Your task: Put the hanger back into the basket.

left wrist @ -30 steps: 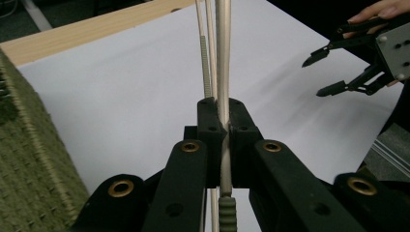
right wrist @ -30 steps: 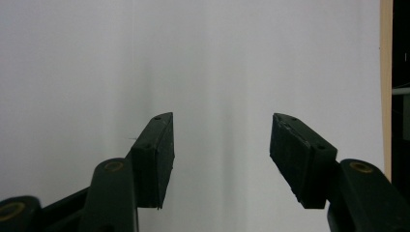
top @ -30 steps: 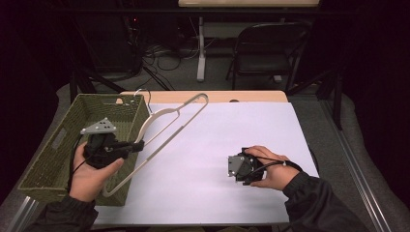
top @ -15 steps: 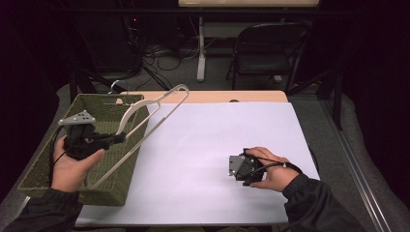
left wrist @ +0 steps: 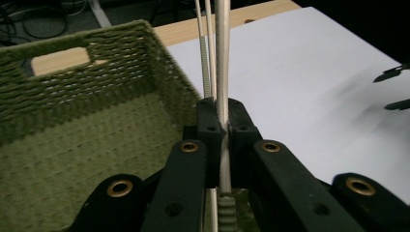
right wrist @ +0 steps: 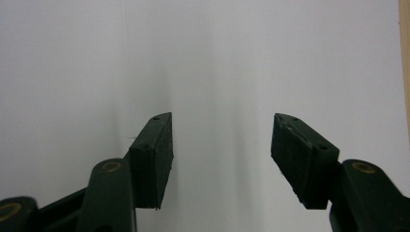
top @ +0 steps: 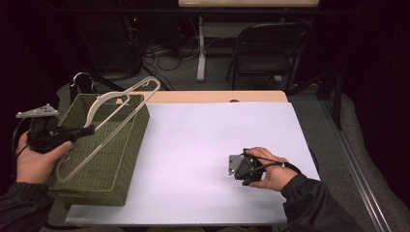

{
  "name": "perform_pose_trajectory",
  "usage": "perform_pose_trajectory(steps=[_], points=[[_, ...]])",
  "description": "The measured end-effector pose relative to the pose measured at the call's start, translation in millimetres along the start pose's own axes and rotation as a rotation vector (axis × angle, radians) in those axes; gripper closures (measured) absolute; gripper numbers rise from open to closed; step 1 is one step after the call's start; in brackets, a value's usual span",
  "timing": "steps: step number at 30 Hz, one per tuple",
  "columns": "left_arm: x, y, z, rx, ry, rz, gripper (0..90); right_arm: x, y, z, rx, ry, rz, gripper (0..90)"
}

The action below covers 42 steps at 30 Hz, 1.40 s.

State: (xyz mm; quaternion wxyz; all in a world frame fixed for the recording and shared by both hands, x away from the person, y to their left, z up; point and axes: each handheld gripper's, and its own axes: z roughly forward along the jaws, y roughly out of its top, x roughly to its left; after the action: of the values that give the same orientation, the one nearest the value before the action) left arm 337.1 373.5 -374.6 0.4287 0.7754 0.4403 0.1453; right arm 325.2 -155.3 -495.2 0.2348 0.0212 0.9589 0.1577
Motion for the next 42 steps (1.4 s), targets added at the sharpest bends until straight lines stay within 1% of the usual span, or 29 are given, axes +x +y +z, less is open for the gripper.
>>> perform_pose_trajectory(steps=[3, 4, 5, 6, 10, 13, 15, 19, 20, 22, 26, 29, 31, 32, 34, 38, 42], points=[[10.9, -4.1, -2.8, 0.011, 0.021, 0.016, 87.3, -0.1, 0.2, 0.4, 0.000, 0.004, 0.003, 40.4], [15.4, -5.7, -4.0, 0.014, 0.023, 0.014, 87.3, -0.2, 0.2, 0.3, 0.001, 0.005, 0.004, 40.4], [18.9, -6.7, -4.9, 0.019, 0.024, 0.013, 87.2, -0.9, 0.3, 0.6, 0.000, 0.004, -0.005, 40.4], [21.1, -7.4, -5.6, 0.020, 0.025, 0.009, 87.2, -0.9, 0.2, 0.8, 0.002, 0.004, -0.003, 40.4], [31.2, -11.2, -8.5, 0.022, 0.041, 0.020, 87.2, -1.3, 0.1, 1.9, 0.002, 0.000, -0.005, 40.5], [37.7, -13.5, -9.7, 0.022, 0.037, 0.022, 87.3, -1.6, 0.1, 2.6, 0.000, 0.005, -0.006, 40.5], [41.0, -15.2, -10.2, 0.020, 0.036, 0.022, 87.3, -1.4, 0.1, 2.9, 0.002, 0.005, -0.005, 40.5], [46.4, -18.1, -9.6, 0.024, 0.047, 0.020, 87.3, -1.1, -0.5, 3.5, 0.002, 0.004, -0.003, 40.5], [48.8, -19.5, -9.2, 0.021, 0.044, 0.016, 87.3, -0.6, -0.8, 3.5, 0.005, 0.005, 0.006, 40.5], [53.0, -21.8, -8.5, 0.021, 0.041, 0.017, 87.3, -1.8, -1.1, 4.3, -0.002, 0.005, -0.007, 40.5], [59.0, -26.4, -7.8, 0.018, 0.044, 0.017, 87.3, -1.1, -1.3, 4.9, 0.002, 0.007, -0.003, 40.5], [62.9, -31.4, -8.3, 0.008, 0.033, 0.022, 87.2, -1.7, -1.3, 5.1, -0.003, 0.006, -0.006, 40.5], [65.1, -33.9, -8.8, 0.010, 0.026, 0.023, 87.3, -2.1, -1.6, 5.8, -0.001, 0.003, -0.008, 40.5], [66.0, -35.9, -8.8, 0.009, 0.030, 0.027, 87.2, -2.2, -1.6, 5.8, 0.003, 0.005, -0.008, 40.5], [68.2, -38.8, -10.1, 0.005, 0.024, 0.027, 87.2, -2.1, -1.7, 6.5, 0.000, 0.004, -0.009, 40.5], [71.2, -43.6, -10.9, 0.003, 0.012, 0.027, 87.2, -0.3, -1.3, 7.1, 0.002, 0.007, 0.002, 40.6], [73.9, -49.4, -10.7, -0.006, 0.000, 0.034, 87.2, -0.7, -1.3, 7.5, 0.002, 0.009, -0.001, 40.8]])
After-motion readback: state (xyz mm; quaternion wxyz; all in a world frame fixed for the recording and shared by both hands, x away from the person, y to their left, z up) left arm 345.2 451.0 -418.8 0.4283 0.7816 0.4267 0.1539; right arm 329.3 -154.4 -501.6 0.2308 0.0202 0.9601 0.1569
